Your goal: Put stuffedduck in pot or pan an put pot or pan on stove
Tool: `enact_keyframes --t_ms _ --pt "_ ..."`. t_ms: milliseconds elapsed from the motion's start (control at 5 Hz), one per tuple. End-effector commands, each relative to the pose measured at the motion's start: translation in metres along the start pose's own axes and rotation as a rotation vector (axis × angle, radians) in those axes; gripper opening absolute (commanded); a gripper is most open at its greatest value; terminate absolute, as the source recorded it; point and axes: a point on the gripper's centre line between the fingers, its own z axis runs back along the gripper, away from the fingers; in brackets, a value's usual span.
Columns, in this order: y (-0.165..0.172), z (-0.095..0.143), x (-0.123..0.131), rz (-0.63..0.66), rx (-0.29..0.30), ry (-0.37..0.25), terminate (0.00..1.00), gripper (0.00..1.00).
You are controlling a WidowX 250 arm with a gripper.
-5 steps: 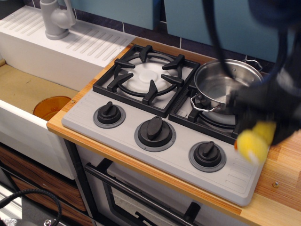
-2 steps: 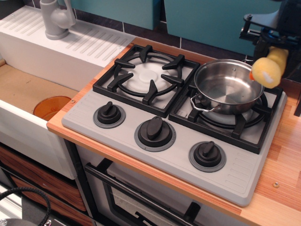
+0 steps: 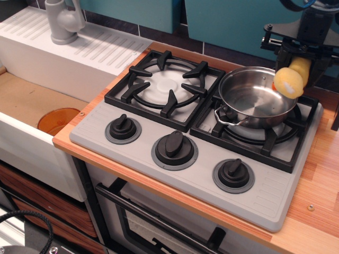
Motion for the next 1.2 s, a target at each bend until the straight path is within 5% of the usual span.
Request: enact_keyframes --t_ms 0,200,1000 --pt "0.001 0.011 0.007 -0.002 -0.02 -0.066 0.0 0.0" --pt "0.003 0.012 0.005 -0.021 -0.032 -0.059 0.0 1.0" --pt "0.003 0.03 0.002 -0.026 -0.04 -0.01 0.0 1.0"
